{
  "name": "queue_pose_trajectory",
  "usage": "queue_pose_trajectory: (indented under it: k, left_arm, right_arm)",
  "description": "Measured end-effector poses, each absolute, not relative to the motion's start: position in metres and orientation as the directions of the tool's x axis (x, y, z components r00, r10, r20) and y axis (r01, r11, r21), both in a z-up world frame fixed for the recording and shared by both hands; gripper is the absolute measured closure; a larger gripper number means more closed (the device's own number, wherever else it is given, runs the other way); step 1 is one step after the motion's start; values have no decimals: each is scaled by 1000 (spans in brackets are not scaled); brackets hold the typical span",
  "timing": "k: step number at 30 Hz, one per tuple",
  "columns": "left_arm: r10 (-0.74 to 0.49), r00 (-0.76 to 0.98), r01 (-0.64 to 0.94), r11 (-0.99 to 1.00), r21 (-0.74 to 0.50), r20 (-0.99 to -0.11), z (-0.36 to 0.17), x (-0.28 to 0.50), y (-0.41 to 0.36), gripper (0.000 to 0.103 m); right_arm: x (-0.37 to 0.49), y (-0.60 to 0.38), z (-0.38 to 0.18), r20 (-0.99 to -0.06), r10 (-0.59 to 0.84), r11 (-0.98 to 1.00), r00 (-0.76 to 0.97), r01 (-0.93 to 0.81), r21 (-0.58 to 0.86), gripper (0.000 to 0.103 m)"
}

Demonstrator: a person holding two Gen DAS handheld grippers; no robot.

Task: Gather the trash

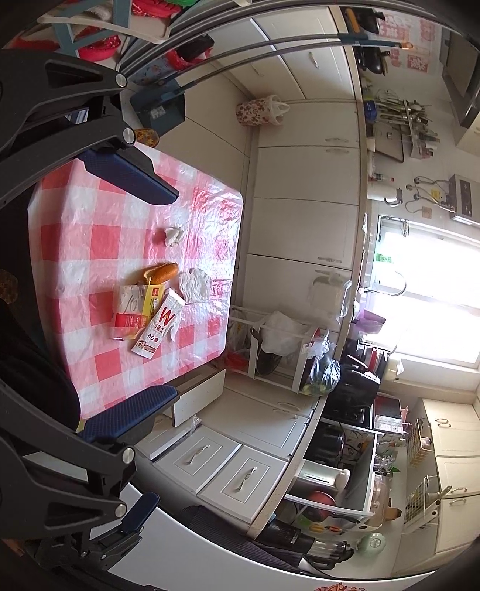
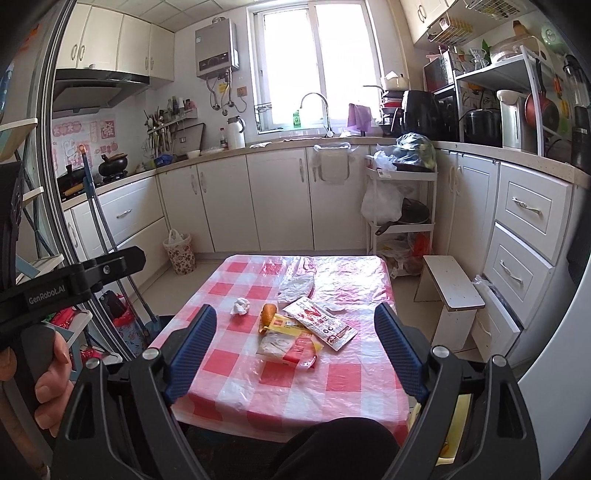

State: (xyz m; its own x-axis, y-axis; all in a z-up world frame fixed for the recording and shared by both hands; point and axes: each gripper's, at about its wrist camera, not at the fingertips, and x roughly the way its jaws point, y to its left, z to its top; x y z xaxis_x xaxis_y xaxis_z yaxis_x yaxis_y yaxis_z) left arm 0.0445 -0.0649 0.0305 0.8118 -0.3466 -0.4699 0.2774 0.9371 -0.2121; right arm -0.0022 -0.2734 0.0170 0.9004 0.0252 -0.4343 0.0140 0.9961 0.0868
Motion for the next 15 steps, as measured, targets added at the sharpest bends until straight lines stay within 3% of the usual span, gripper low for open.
queue_pose_trajectory:
  k: [15]
  left_arm:
    - [-350,810,285,936,-206,-471,33,42,-68,8]
  right_arm:
    - [-4,-270,18,-426,32,996,904,6,86,19]
